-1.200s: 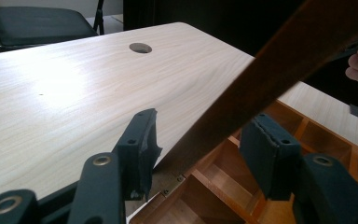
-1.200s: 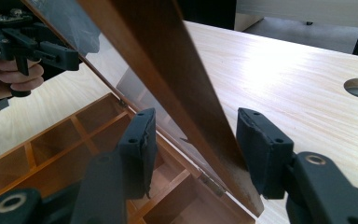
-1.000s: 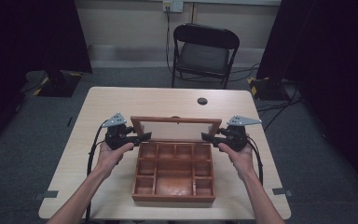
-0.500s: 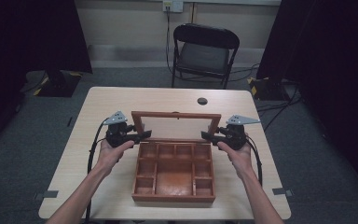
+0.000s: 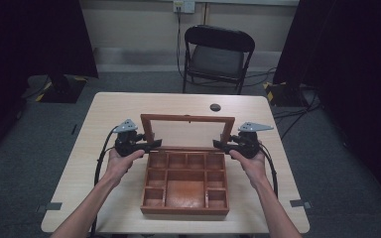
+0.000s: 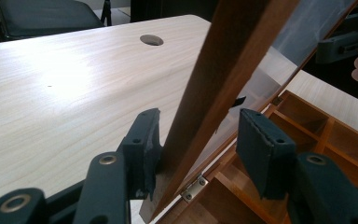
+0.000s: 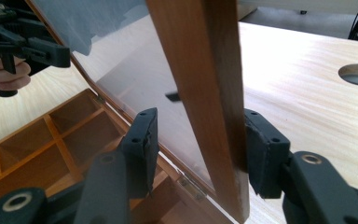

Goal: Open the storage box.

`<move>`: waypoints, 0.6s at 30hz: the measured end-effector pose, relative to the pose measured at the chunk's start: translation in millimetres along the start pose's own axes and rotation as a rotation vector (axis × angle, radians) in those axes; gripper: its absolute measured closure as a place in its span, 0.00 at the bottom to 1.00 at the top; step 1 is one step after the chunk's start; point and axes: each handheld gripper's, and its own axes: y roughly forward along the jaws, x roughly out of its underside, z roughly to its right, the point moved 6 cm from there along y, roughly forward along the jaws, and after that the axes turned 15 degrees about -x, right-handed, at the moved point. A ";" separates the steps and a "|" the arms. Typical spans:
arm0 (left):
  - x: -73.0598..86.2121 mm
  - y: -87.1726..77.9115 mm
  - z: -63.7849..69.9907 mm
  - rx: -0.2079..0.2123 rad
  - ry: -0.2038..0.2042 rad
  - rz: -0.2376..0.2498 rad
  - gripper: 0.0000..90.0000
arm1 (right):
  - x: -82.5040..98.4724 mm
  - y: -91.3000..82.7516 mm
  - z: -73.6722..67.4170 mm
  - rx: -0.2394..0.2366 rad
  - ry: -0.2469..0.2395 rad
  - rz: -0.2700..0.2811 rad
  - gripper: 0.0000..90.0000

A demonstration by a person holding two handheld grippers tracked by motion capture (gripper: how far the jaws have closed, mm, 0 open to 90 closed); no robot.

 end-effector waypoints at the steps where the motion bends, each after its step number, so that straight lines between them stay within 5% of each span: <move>1: 0.0 0.3 -0.1 -0.004 0.006 0.005 0.56 | 0.3 0.2 0.7 -0.001 0.004 0.000 0.56; 18: 0.6 5.9 -3.9 -0.023 0.009 0.007 0.57 | 4.3 7.4 9.9 0.008 0.023 -0.003 0.57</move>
